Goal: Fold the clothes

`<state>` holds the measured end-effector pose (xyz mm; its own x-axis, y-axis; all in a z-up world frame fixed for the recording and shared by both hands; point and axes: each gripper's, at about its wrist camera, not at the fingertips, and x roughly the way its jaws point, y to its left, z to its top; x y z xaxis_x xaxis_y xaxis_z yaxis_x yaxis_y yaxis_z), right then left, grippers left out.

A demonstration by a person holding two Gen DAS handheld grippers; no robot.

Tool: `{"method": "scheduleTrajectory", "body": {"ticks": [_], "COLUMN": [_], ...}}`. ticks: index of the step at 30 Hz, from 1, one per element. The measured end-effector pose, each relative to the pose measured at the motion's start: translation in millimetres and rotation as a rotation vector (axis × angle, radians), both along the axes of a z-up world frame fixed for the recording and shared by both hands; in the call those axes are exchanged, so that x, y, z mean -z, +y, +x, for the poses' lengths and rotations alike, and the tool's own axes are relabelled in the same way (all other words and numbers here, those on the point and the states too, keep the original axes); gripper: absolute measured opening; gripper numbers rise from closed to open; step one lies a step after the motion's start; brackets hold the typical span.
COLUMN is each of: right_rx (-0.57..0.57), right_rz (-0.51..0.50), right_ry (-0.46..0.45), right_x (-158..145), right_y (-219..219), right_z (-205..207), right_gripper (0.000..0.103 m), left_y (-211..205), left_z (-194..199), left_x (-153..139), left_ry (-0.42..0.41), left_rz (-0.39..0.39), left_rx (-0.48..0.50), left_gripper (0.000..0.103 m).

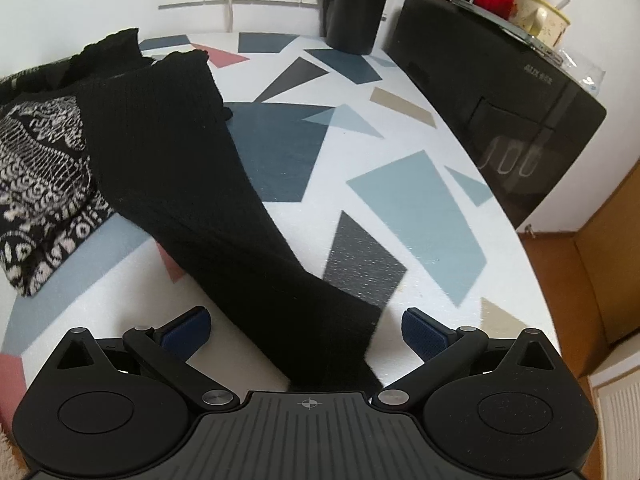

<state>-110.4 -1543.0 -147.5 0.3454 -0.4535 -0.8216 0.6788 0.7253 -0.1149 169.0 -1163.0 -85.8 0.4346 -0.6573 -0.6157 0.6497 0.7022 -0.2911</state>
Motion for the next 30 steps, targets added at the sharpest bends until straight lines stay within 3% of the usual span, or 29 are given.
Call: {"method": "scheduleTrajectory", "body": {"ticks": [7, 10, 11, 12, 14, 15, 17, 21, 30], "right_rx": [0.040, 0.042, 0.039, 0.035, 0.027, 0.023, 0.016, 0.019, 0.065], "right_rz": [0.053, 0.089, 0.097, 0.106, 0.124, 0.133, 0.151, 0.155, 0.054], "right_ry": [-0.038, -0.059, -0.071, -0.084, -0.108, -0.121, -0.145, -0.207, -0.526], "right_x": [2.3, 2.5, 0.7, -1.1, -4.6, -6.3, -9.9, -22.8, -121.4], "right_y": [-6.6, -10.4, -10.3, -10.1, -9.8, -9.7, -9.4, -7.8, -10.9], "right_z": [1.7, -0.6, 0.0, 0.7, 2.0, 2.7, 4.0, 10.9, 46.1], "right_gripper": [0.102, 0.094, 0.090, 0.088, 0.064, 0.057, 0.020, 0.016, 0.016], "left_y": [-9.9, -9.8, -7.5, -2.7, 8.7, 14.8, 28.2, 60.3, 75.1], "left_z": [-19.2, -20.0, -19.6, -19.7, -18.9, -17.4, -12.9, 1.8, 59.4], "left_x": [38.4, 50.5, 53.2, 54.6, 56.0, 56.0, 54.3, 31.7, -38.2], "left_ry": [0.129, 0.163, 0.179, 0.185, 0.199, 0.213, 0.248, 0.247, 0.016], "left_rz": [0.147, 0.214, 0.220, 0.211, 0.182, 0.163, 0.110, -0.045, -0.201], "left_rx": [0.067, 0.069, 0.064, 0.055, 0.035, 0.024, -0.005, -0.096, -0.108], "left_gripper": [0.090, 0.089, 0.081, 0.074, 0.043, 0.037, 0.023, 0.020, 0.020]}}
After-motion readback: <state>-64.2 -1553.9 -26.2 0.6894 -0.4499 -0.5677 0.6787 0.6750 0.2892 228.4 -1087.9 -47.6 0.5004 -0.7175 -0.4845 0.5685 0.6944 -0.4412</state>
